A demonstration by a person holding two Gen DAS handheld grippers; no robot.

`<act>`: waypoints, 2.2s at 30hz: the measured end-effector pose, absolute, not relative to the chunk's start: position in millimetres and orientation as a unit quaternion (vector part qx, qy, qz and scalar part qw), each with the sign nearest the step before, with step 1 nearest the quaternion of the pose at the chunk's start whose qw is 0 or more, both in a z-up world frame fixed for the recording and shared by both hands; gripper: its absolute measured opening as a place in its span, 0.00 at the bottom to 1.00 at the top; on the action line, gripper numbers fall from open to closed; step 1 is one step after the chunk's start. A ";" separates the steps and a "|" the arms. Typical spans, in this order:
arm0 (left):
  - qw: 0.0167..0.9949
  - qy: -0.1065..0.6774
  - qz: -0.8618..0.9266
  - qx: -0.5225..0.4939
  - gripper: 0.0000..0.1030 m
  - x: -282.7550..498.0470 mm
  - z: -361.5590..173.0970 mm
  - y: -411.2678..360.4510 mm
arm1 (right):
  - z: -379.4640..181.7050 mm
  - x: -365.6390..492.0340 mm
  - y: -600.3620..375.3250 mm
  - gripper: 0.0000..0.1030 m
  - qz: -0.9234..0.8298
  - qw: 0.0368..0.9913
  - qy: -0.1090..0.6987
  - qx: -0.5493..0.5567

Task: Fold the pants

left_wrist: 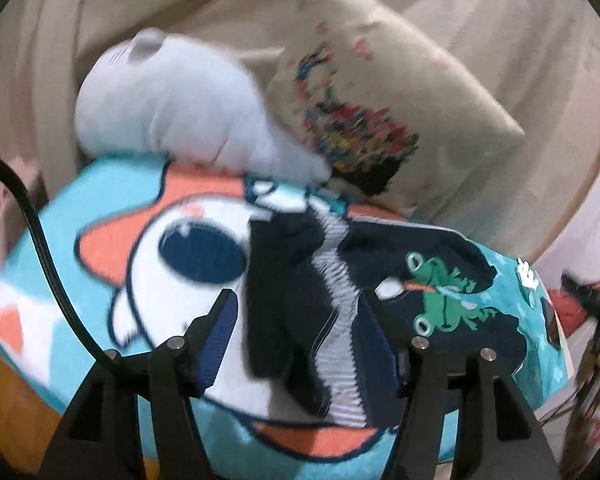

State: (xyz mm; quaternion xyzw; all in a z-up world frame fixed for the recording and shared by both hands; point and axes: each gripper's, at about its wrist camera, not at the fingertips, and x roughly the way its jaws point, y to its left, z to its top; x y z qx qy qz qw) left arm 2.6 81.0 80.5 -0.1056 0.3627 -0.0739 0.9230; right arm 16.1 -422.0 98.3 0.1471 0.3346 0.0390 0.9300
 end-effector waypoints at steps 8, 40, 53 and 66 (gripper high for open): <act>0.897 0.421 -0.128 -0.036 0.69 68.9 112.2 46.7 | 211.6 83.1 -431.0 0.64 0.016 0.961 0.267 0.068; 0.820 0.528 -0.214 0.058 0.09 230.0 -14.4 -60.9 | -17.0 262.8 -311.1 0.11 0.190 0.834 0.517 -0.018; 0.878 0.444 -0.178 -0.005 0.09 142.9 52.4 -19.8 | 66.1 155.5 -316.5 0.09 0.172 0.894 0.411 -0.055; 0.896 0.408 -0.175 -0.004 0.09 25.9 31.9 -24.4 | 42.3 30.3 -317.0 0.07 0.204 0.890 0.407 -0.006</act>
